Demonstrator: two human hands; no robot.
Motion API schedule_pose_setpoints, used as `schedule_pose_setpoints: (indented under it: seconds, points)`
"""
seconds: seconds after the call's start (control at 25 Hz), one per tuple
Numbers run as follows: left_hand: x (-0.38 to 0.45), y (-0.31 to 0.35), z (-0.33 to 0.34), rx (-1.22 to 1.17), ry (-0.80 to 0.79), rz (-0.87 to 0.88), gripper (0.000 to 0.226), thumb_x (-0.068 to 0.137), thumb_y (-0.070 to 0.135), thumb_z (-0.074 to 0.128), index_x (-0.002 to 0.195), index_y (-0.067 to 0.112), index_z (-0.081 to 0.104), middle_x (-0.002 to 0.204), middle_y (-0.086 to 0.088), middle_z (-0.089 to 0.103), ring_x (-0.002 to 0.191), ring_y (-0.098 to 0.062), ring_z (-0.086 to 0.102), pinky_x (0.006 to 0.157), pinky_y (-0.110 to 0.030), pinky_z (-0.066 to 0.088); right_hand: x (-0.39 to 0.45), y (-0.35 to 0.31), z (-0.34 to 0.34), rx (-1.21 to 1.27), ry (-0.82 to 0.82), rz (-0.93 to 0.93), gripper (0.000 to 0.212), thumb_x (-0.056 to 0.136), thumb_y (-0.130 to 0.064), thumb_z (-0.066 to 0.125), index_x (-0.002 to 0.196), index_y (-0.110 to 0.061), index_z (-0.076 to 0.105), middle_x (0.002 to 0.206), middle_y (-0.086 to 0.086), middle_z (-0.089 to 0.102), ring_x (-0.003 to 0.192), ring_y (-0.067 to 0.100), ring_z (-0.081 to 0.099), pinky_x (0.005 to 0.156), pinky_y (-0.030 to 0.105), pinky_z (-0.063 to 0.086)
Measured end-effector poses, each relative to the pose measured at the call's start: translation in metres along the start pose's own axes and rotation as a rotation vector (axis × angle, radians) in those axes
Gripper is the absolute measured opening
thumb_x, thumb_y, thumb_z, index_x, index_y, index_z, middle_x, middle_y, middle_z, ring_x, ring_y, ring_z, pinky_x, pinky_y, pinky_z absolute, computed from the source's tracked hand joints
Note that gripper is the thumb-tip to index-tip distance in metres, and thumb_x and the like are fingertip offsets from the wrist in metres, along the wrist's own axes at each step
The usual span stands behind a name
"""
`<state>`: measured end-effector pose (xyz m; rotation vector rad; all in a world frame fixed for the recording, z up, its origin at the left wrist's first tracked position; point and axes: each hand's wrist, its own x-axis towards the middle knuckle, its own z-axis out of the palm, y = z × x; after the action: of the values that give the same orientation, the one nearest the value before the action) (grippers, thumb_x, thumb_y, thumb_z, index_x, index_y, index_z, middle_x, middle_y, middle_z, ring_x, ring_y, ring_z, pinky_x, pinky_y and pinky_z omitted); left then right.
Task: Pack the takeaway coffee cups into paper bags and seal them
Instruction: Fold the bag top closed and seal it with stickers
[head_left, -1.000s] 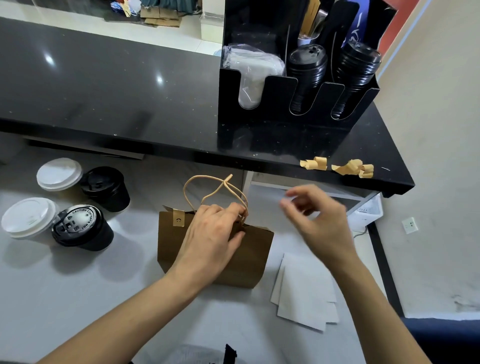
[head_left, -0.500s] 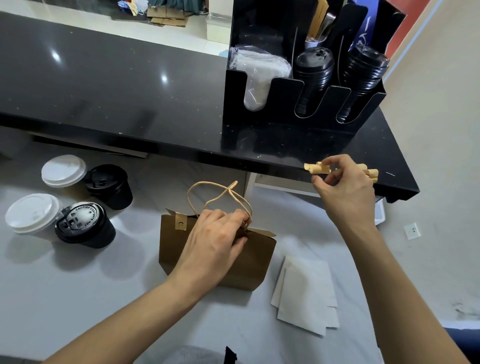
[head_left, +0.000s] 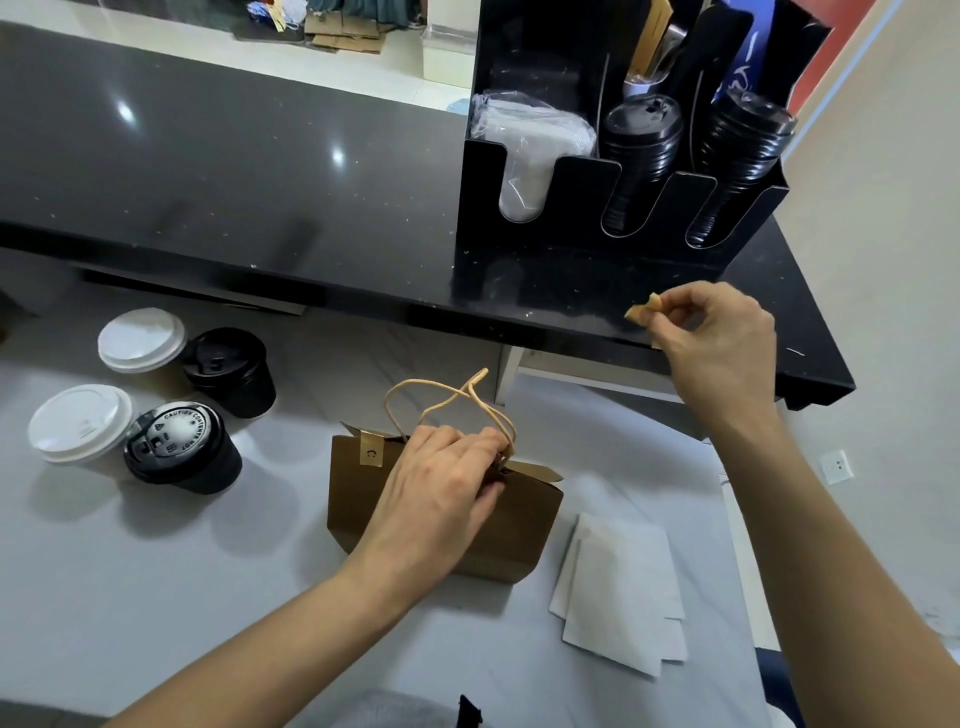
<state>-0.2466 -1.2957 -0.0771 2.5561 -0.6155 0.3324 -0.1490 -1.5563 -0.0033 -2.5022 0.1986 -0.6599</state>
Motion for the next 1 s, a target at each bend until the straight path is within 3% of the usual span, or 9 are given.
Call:
schedule_pose_setpoints:
  seconds: [0.28,0.48,0.64,0.84,1.0]
  points:
    - [0.001,0.002,-0.002,0.002,-0.01,-0.019,0.042,0.079,0.02,0.085,0.116,0.017,0.066,0.096,0.002,0.072,0.089,-0.016,0.062,0.086,-0.033,0.05,-0.019,-0.023,-0.011,0.11,-0.152,-0.068,0.008,0.087,-0.036,0.079,0.087,-0.029,0.075,0.08,-0.008,0.066,0.073,0.012,0.06,0.062,0.026,0.045]
    - [0.001,0.003,-0.003,0.024,-0.046,-0.042,0.046,0.081,0.022,0.082,0.123,0.017,0.064,0.095,0.003,0.072,0.088,-0.018,0.061,0.085,-0.034,0.05,-0.063,-0.033,-0.007,0.134,-0.487,0.031,0.007,0.087,-0.033,0.078,0.082,-0.034,0.073,0.078,-0.004,0.065,0.073,0.017,0.06,0.062,0.044,0.058]
    - [0.006,0.005,-0.006,0.075,-0.07,-0.025,0.053,0.077,0.024,0.085,0.126,0.019,0.064,0.088,0.004,0.072,0.08,-0.02,0.064,0.079,-0.036,0.052,-0.08,-0.039,-0.004,0.119,-0.664,0.082,0.013,0.084,-0.04,0.08,0.074,-0.035,0.073,0.071,0.004,0.064,0.062,0.019,0.052,0.053,0.038,0.046]
    - [0.014,0.007,-0.015,0.062,-0.127,-0.035,0.037,0.084,0.029,0.079,0.118,0.027,0.064,0.091,0.006,0.073,0.086,-0.019,0.065,0.083,-0.033,0.048,-0.088,-0.045,-0.001,0.106,-0.706,0.115,0.015,0.082,-0.04,0.081,0.073,-0.029,0.077,0.066,0.01,0.061,0.054,0.01,0.041,0.052,0.035,0.036]
    - [0.021,0.007,-0.016,0.024,-0.139,-0.028,0.023,0.088,0.034,0.069,0.111,0.029,0.068,0.101,0.008,0.073,0.098,-0.017,0.065,0.093,-0.035,0.045,-0.092,-0.047,0.0,0.08,-0.696,0.13,0.018,0.082,-0.043,0.081,0.073,-0.028,0.077,0.052,-0.005,0.046,0.048,0.01,0.035,0.049,0.033,0.03]
